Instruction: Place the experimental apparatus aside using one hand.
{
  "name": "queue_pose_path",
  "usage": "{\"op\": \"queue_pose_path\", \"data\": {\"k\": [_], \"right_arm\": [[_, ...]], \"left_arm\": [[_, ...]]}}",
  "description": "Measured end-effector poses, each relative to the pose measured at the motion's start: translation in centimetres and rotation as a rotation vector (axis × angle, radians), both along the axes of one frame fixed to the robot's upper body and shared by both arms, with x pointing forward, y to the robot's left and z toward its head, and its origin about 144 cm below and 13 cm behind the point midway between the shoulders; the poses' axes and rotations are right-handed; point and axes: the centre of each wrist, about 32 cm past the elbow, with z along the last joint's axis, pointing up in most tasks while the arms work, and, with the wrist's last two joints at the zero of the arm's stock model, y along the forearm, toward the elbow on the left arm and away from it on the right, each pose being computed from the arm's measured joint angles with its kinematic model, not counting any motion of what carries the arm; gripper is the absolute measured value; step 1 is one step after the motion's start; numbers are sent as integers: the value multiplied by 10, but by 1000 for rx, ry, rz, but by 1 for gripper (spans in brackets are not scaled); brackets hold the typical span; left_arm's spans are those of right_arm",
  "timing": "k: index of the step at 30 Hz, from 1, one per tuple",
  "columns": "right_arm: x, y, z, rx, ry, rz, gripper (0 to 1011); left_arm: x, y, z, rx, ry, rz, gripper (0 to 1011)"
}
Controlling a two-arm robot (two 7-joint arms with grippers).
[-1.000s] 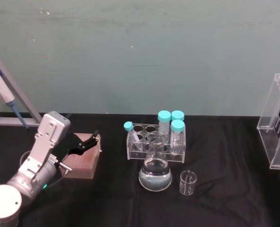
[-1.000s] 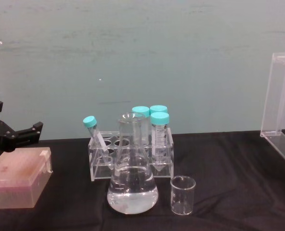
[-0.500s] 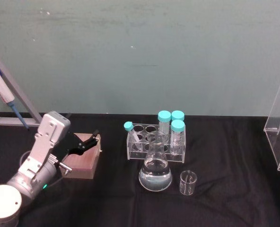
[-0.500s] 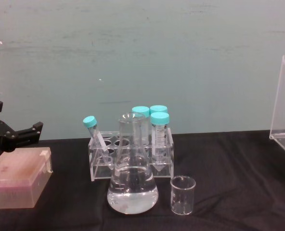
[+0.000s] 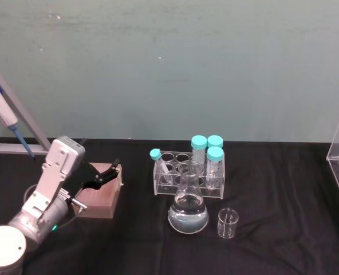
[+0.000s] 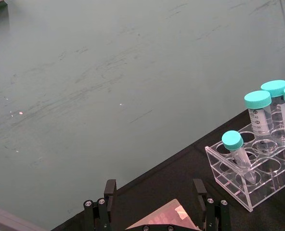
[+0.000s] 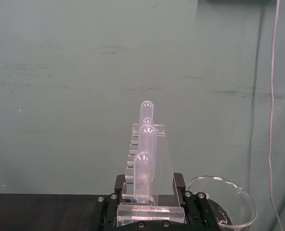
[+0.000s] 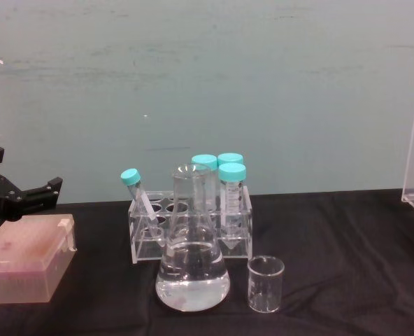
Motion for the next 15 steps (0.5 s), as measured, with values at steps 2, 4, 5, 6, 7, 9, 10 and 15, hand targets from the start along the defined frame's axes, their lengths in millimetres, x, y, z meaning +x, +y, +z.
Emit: {"op": "queue_pose_path", "data": {"k": [2,4,5,6,7,9,10,15], "right_arm": [[1,-2,0,-1,0,-1,593],[1,-4,0,-2,1,0,593],[1,-5,0,-3,1,-1,593],[1,-6,0,-4,3,0,593],[2,-7,0,-4,3,0,593],[2,-9,-1,-4,5,-1,594],[2,-9,-1,-5,5,-1,594],[3,-13,-1,-4,7,0,593]], "left_arm": [[0,0,0,0,0,0,1000],[0,0,0,0,0,0,1000],[0,0,0,0,0,0,1000],[0,0,0,0,0,0,1000],[0,0,0,0,0,0,1000],[0,0,0,0,0,0,1000],[0,0,0,0,0,0,1000],[0,0,0,0,0,0,1000]]}}
